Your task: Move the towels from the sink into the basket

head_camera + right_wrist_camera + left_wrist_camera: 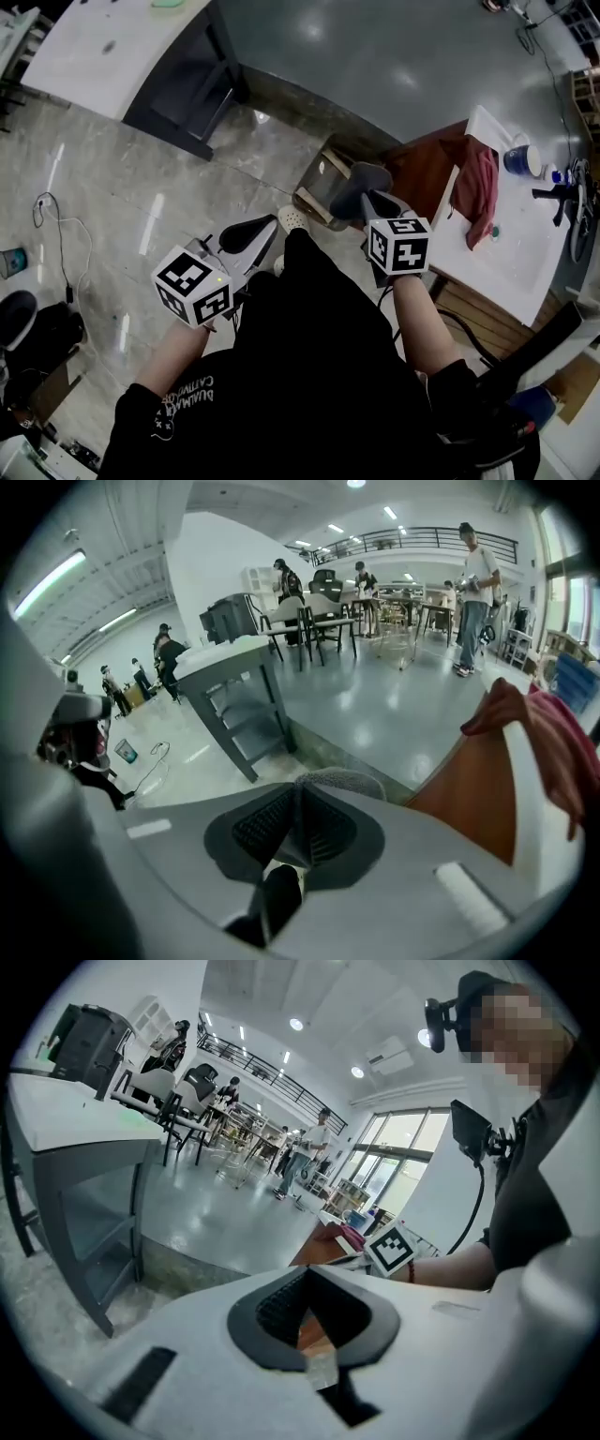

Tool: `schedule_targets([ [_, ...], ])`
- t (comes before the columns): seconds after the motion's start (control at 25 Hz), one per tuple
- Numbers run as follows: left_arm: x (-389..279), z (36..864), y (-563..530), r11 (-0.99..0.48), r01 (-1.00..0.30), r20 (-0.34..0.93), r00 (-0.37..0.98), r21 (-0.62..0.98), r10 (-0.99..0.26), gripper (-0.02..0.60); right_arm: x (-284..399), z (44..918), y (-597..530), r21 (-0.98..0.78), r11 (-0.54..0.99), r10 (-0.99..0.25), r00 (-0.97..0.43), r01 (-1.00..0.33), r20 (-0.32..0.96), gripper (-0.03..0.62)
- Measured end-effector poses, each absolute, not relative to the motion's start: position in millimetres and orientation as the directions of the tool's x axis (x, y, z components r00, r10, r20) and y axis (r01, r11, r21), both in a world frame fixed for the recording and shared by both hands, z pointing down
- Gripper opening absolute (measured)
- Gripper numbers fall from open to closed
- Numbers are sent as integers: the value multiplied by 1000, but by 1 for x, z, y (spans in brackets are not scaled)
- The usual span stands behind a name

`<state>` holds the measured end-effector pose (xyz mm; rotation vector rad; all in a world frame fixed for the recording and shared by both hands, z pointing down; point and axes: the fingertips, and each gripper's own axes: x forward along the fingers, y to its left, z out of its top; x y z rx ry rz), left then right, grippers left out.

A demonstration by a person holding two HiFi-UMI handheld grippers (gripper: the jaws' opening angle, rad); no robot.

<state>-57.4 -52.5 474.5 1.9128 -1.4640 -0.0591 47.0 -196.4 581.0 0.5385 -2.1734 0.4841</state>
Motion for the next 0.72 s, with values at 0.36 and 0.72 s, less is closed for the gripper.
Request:
schedule_targets([
  [0.36,-58,529,-99,-102,-812,406,392,575,-826,-1,14,709,-219,-376,625,-82,-536,-685,840,38],
  [0.72,-67,604,-126,13,-781,502,388,624,-773,0,28,811,-239,-299,541,-37,-378,-786,925,37],
])
